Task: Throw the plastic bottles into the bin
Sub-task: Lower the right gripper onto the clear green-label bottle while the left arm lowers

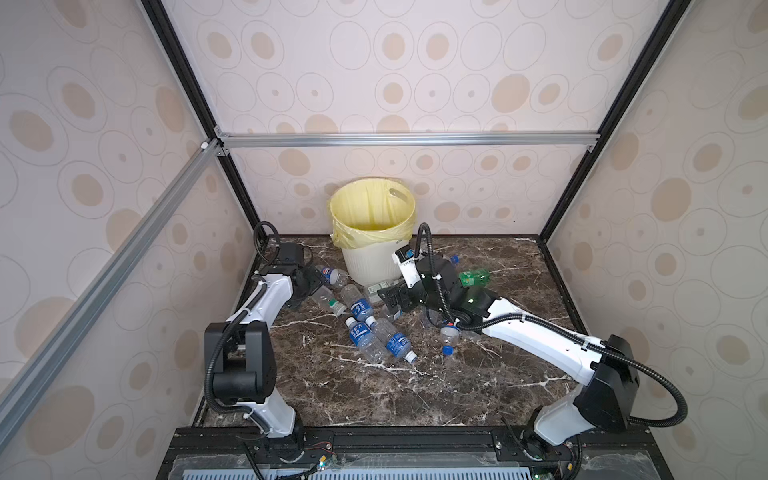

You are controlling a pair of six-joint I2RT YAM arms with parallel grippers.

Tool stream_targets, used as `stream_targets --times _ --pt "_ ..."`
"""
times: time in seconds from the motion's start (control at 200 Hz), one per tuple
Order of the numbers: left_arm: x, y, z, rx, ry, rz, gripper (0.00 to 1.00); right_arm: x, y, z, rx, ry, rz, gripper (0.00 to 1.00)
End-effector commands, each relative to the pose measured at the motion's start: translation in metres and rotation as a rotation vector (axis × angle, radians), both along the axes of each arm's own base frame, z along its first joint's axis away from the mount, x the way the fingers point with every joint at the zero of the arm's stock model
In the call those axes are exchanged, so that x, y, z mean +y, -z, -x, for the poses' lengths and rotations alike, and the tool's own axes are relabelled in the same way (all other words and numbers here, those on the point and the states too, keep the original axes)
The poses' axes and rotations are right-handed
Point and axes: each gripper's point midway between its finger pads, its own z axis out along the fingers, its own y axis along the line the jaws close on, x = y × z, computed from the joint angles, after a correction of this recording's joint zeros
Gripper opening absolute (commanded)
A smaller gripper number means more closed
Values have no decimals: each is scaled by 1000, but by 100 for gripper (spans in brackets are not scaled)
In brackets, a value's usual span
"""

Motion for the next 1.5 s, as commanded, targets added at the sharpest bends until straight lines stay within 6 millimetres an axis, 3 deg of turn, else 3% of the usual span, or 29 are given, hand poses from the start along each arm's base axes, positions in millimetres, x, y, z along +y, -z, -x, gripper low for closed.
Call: stream_targets --times 0.0,0.265,0.56,0.78,0.96,1.22,1.495 --pt "3 4 -17 -1 -64 31 93 7 -17 6 -24 -36 -72 100" --pt "4 33 -31 44 -87 45 88 19 -1 12 -5 -77 -61 100" --pt "9 39 -46 44 -81 14 86 23 14 10 18 -71 -48 100" --pt "13 56 -45 92 -66 -15 85 30 19 6 34 -78 -40 100" --pt "14 64 -41 105 -59 -16 79 34 21 4 54 -80 -42 100" --pt "9 59 -41 68 -4 20 65 32 23 3 69 -57 -35 100" --pt "-15 45 -45 -48 123 138 61 32 27 0 130 -7 -56 100"
